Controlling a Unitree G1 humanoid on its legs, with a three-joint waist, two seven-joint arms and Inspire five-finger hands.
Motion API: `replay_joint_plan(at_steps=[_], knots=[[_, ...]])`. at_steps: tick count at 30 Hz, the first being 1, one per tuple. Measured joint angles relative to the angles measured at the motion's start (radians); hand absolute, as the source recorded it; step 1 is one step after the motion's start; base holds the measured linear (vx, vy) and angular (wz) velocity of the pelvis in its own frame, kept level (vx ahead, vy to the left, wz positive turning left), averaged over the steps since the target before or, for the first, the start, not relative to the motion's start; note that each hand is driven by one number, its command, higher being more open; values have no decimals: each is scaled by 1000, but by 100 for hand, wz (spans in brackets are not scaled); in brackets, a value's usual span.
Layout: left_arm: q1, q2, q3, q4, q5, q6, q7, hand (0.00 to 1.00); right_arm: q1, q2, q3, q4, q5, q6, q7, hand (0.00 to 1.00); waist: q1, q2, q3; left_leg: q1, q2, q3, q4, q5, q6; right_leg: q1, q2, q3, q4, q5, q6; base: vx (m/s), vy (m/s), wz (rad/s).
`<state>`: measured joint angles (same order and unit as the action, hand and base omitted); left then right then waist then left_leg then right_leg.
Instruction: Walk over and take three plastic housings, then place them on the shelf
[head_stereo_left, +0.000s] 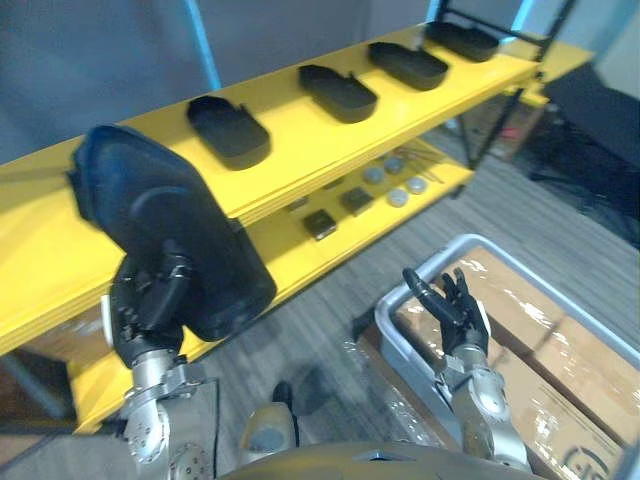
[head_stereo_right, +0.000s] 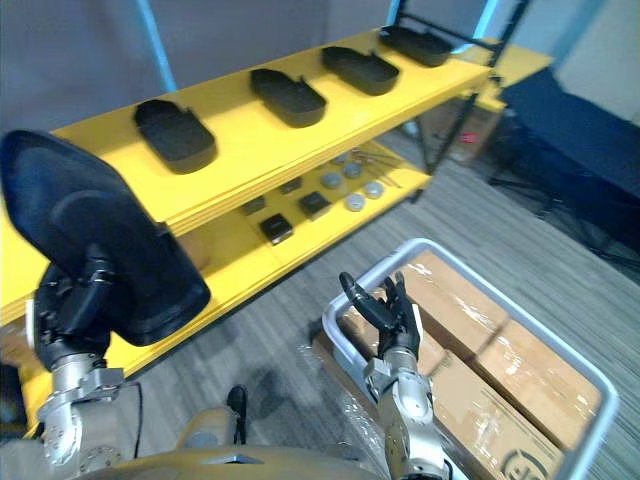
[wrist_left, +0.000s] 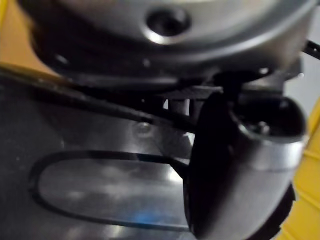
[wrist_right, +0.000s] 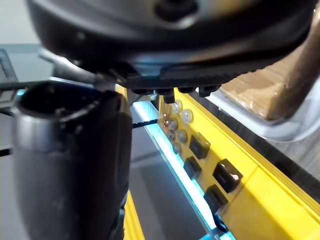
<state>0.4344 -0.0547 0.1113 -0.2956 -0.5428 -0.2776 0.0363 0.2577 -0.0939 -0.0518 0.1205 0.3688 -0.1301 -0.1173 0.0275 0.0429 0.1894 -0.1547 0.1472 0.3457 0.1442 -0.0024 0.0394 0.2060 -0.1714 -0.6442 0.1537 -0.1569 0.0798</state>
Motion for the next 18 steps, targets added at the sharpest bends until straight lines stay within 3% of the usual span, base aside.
replay_joint_plan(at_steps=[1, 3, 5, 12, 15, 16, 17, 18], knots=[[-1, 3, -22, 0, 0, 1, 0, 0, -1, -17, -1, 0, 0, -20, 0, 100, -3, 25, 11, -8, 0, 6, -8, 40, -12, 0, 1, 18, 8, -15, 11, -32, 102, 77], [5, 6, -26, 1, 1, 6, 18, 0, -12, -25, 11, 4, 0, -27, 2, 100, 11, 41, 21, -9, 4, 7, 1, 84, -28, -8, -5, 32, 34, -46, 16, -64, 106, 27], [8, 15, -15, 1, 0, 22, 33, 0, -16, -9, 32, 4, 27, -45, 25, 100, 27, 35, 25, -5, 2, 11, 22, 87, -30, -11, -19, 53, 62, -65, 23, -38, 80, -7], [0, 56, 2, 1, 3, 46, 23, 0, -89, 33, 86, 6, 116, -104, 71, 100, 27, -19, 42, -13, -44, 29, 46, 63, -9, -29, -87, 73, 110, -93, 54, 26, 73, 3], [-14, 69, 10, 0, 51, 59, 7, 0, -96, 50, 94, 32, 118, -105, 74, 100, 31, -73, 15, -7, -111, 29, 42, 27, 4, -13, -149, 57, 142, -102, 95, 160, 102, 25], [-32, 70, 17, 3, 91, 69, -15, 0, -98, 45, 84, 39, 135, -105, 108, 100, 21, -80, 12, 1, -131, 7, 47, 14, 11, -47, -199, 81, 266, -92, 85, 254, 139, 63], [-59, 72, 14, 3, 120, 79, -41, 0, -97, 39, 82, 43, 162, -105, 139, 100, 15, -77, 11, 12, -147, -15, 42, 14, 21, -127, -246, 136, 454, -45, 15, 218, 126, 65], [-72, 78, 15, 3, 134, 79, -57, 0, -97, 36, 81, 46, 172, -105, 158, 100, 15, -78, 13, 26, -156, -26, 36, 13, 25, -167, -265, 169, 535, -1, -17, 231, 159, 62]])
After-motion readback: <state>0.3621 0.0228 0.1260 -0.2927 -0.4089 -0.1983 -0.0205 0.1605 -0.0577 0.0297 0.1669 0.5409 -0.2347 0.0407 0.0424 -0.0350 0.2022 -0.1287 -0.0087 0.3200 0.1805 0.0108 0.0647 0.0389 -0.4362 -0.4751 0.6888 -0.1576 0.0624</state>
